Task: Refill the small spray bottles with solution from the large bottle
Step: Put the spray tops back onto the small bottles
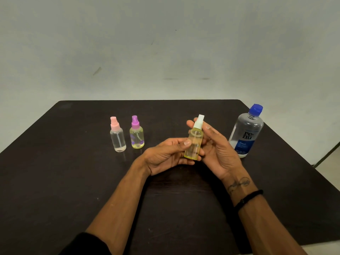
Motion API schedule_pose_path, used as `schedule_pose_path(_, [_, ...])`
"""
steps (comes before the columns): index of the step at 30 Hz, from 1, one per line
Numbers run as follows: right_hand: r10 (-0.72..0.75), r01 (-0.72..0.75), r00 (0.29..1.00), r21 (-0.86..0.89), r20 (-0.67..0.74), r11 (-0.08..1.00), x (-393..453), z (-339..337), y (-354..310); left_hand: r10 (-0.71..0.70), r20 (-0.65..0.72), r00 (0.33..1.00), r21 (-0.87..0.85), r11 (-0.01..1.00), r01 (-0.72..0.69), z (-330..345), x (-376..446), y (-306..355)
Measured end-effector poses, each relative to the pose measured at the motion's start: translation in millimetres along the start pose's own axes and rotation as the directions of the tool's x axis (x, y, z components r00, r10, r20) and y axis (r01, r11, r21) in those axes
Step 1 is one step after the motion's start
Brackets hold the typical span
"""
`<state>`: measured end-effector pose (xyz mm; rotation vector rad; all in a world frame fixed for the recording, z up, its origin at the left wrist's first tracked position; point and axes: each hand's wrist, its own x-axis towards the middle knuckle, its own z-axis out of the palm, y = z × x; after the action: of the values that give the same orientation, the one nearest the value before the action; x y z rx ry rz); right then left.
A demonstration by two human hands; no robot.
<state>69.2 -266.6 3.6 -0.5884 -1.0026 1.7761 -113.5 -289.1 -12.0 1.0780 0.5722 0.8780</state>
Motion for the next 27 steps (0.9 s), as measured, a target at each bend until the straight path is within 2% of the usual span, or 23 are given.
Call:
schedule_pose_path(4, [0.025, -0.025, 1.000, 0.015, 0.002, 1.000, 2.0, -1.6, -1.0, -0.020, 0.034, 0.999, -0.023, 1.000, 0.021, -2.0, -1.2, 0.8])
schedule_pose_path(9, [-0.005, 0.004, 0.997, -0.015, -0.073, 1.000, 4.9, -5.1, 2.0, 0.015, -0.029, 0.999, 0.050, 0.999, -0.014, 0.9, 2.0, -3.1])
schedule_pose_path(17, [-0.063, 0.063, 0.987, -0.002, -0.150, 0.998, 7.0, -5.1, 1.8, 0.193, -0.189, 0.963, 0.285, 0.949, -0.135, 7.5, 2.6, -15.0])
schedule_pose_path(19, [-0.107, 0.104, 0.981, -0.027, -0.163, 0.994, 7.0, -3.9, 2.1, 0.301, -0.248, 0.921, 0.469, 0.869, -0.158, 9.2, 3.0, -19.7])
schedule_pose_path(22, [-0.197, 0.178, 0.968, -0.128, -0.156, 0.976, 9.1, 2.4, 4.7, 0.472, -0.301, 0.829, 0.707, 0.693, -0.138, 11.9, 1.3, -23.8])
schedule_pose_path(25, [-0.274, 0.242, 0.957, -0.256, -0.096, 0.936, 12.9, 12.9, 9.6, 0.597, -0.373, 0.710, 0.789, 0.607, -0.096, 17.0, -5.1, -27.4])
schedule_pose_path(27, [-0.310, 0.276, 0.950, -0.358, -0.038, 0.892, 16.3, 22.1, 13.0, 0.684, -0.433, 0.587, 0.806, 0.585, -0.088, 19.2, -12.8, -29.4])
